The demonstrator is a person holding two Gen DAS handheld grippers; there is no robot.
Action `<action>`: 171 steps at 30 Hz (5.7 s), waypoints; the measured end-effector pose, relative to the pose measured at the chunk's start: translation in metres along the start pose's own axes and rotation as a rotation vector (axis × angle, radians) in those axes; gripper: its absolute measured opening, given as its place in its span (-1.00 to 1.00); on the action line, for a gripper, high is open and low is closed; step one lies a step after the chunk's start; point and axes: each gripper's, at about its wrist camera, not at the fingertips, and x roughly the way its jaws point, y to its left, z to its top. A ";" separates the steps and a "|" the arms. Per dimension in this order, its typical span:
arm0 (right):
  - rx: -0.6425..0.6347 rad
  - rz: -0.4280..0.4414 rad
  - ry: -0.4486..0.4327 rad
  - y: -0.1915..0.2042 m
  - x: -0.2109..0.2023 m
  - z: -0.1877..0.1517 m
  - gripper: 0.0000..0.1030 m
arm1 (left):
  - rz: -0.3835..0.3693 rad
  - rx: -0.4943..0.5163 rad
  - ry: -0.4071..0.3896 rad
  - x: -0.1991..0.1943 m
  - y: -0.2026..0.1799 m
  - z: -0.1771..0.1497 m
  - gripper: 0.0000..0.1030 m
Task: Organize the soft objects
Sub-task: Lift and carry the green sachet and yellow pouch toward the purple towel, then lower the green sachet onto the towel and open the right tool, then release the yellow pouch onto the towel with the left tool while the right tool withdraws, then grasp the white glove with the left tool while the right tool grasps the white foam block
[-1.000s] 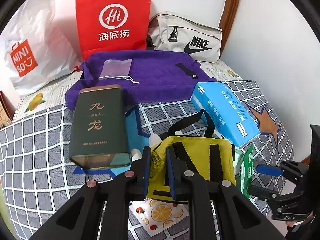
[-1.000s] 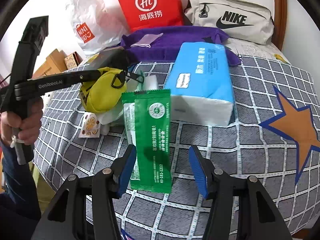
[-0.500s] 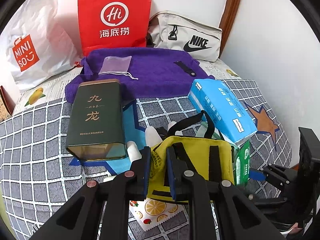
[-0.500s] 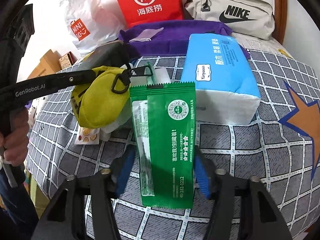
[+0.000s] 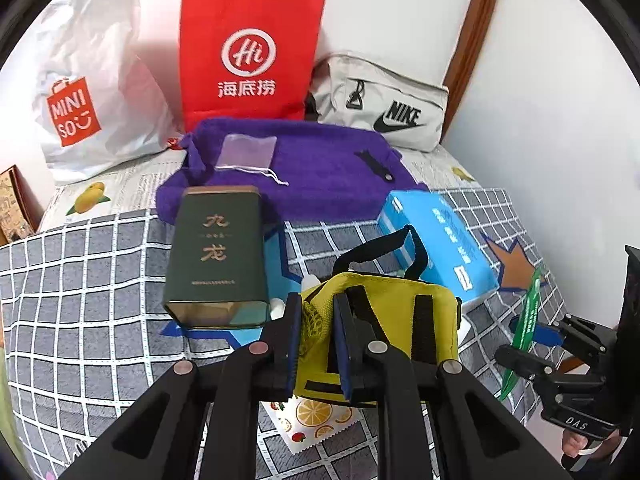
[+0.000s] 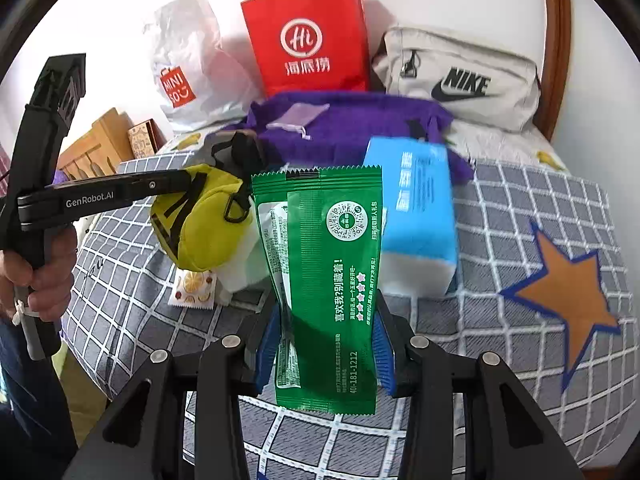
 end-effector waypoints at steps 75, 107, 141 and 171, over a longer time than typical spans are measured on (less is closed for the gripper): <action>-0.008 -0.017 0.216 -0.087 0.209 0.216 -0.18 | 0.172 -0.139 0.067 0.146 0.102 0.161 -0.70; -0.029 -0.010 0.198 -0.078 0.192 0.217 0.10 | 0.268 -0.123 0.141 0.172 0.094 0.157 -0.53; -0.067 -0.007 -0.009 -0.035 0.028 0.126 0.10 | 0.151 0.052 0.023 0.031 -0.012 0.096 -0.12; 0.080 -0.008 0.049 -0.035 0.011 -0.010 0.10 | 0.159 0.139 0.115 0.059 -0.057 -0.034 -0.61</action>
